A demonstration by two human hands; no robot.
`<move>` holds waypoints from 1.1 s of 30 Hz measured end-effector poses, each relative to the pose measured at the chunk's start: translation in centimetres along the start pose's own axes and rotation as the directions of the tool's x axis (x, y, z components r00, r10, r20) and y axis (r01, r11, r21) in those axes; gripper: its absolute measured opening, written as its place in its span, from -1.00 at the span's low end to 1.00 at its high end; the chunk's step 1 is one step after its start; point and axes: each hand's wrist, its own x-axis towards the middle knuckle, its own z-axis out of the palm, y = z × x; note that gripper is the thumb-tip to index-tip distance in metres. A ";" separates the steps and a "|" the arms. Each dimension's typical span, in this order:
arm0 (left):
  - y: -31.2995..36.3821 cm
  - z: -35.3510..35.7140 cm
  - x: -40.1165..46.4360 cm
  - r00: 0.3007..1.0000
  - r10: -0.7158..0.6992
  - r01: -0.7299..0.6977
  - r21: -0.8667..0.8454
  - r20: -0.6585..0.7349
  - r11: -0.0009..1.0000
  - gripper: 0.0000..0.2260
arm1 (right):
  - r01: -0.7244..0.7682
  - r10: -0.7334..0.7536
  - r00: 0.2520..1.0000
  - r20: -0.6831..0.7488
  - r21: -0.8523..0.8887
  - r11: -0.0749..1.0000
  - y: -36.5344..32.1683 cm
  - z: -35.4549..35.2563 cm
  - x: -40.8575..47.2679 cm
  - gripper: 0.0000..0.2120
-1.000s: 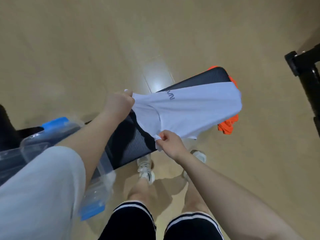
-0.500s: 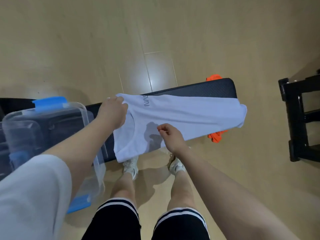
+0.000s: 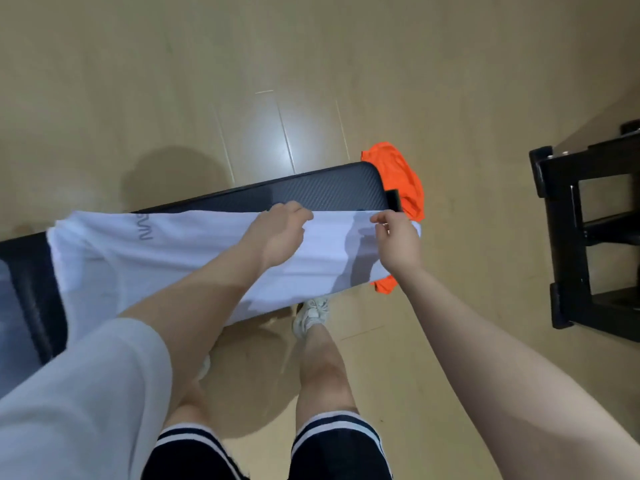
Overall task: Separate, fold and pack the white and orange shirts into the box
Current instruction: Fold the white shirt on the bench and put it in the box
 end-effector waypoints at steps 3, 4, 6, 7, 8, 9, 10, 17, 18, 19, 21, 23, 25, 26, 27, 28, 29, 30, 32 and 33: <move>2.8 1.7 3.3 0.999 -0.023 0.025 0.054 -0.033 0.998 -0.66 | 0.038 -0.030 0.998 0.055 -0.142 0.989 3.7 -1.3 4.0 -0.71; 3.4 2.3 4.2 0.998 -0.032 0.037 0.092 -0.052 0.995 -0.68 | 0.056 -0.041 0.995 0.092 -0.163 0.985 4.5 -1.4 4.9 -0.69; 4.4 3.4 5.6 0.996 -0.071 0.079 0.181 -0.050 0.980 -0.71 | 0.138 -0.105 0.980 0.171 -0.194 0.971 5.3 -1.4 6.3 -0.64; 4.7 3.9 6.1 0.995 -0.096 0.102 0.229 -0.039 0.968 -0.71 | 0.192 -0.144 0.968 0.204 -0.237 0.952 5.5 -1.2 6.6 -0.63; 4.8 4.2 6.5 0.992 -0.122 0.126 0.270 -0.034 0.954 -0.73 | 0.240 -0.176 0.958 0.225 -0.298 0.924 5.6 -0.8 6.7 -0.66; 4.8 4.4 6.7 0.988 -0.147 0.152 0.306 -0.038 0.940 -0.77 | 0.280 -0.204 0.951 0.234 -0.361 0.889 5.7 -0.4 6.6 -0.71; 4.6 4.6 6.7 0.984 -0.170 0.176 0.338 -0.048 0.925 -0.82 | 0.310 -0.229 0.945 0.233 -0.415 0.856 5.8 0.1 6.5 -0.76; 4.2 1.8 5.8 0.987 -0.088 0.119 0.232 -0.137 0.966 -0.83 | 0.410 -0.329 0.911 0.249 -0.453 0.792 4.6 -1.0 6.7 -0.82; 4.4 0.8 5.6 0.986 -0.067 0.101 0.220 -0.156 0.970 -0.85 | 0.433 -0.383 0.901 0.202 -0.405 0.805 4.2 -1.6 6.8 -0.84; 4.3 -0.1 5.3 0.984 -0.046 0.083 0.212 -0.171 0.974 -0.88 | 0.466 -0.446 0.883 0.144 -0.371 0.803 3.9 -2.3 6.7 -0.86; 4.1 -1.4 4.6 0.979 0.005 0.036 0.199 -0.206 0.979 -0.90 | 0.541 -0.570 0.820 0.045 -0.386 0.747 3.5 -3.8 6.0 -0.84; 3.6 -1.7 3.8 0.952 0.124 -0.045 0.270 -0.281 0.962 -0.89 | 0.605 -0.685 0.728 0.011 -0.480 0.635 3.6 -5.0 4.7 -0.82; 3.5 -1.5 3.0 0.931 0.216 -0.100 0.365 -0.293 0.926 -0.87 | 0.639 -0.764 0.645 0.020 -0.563 0.524 4.4 -5.2 2.9 -0.82; 3.4 -1.0 2.5 0.935 0.237 -0.118 0.400 -0.263 0.909 -0.86 | 0.651 -0.778 0.626 0.056 -0.587 0.481 5.0 -4.7 2.1 -0.85; 3.0 -0.1 2.3 0.945 0.244 -0.135 0.420 -0.218 0.897 -0.85 | 0.658 -0.753 0.646 0.127 -0.592 0.465 5.6 -4.2 1.3 -0.89; 2.6 0.9 2.1 0.962 0.230 -0.150 0.421 -0.147 0.895 -0.87 | 0.657 -0.672 0.703 0.231 -0.572 0.491 6.0 -3.5 0.6 -0.90; 2.1 2.0 2.0 0.978 0.201 -0.161 0.400 -0.059 0.902 -0.89 | 0.625 -0.535 0.774 0.338 -0.538 0.565 6.3 -2.9 0.1 -0.83; 1.8 3.1 1.9 0.988 0.154 -0.151 0.355 0.021 0.923 -0.91 | 0.553 -0.374 0.827 0.420 -0.482 0.680 6.6 -2.3 -0.2 -0.76; 1.7 4.8 1.9 0.994 0.002 -0.026 0.225 0.106 0.974 -0.80 | 0.282 -0.157 0.911 0.381 -0.297 0.912 6.4 -1.7 -0.2 -0.73; 2.1 5.0 2.0 0.986 -0.096 0.078 0.134 0.134 0.988 -0.72 | 0.152 -0.085 0.954 0.289 -0.216 0.965 6.2 -1.5 0.2 -0.76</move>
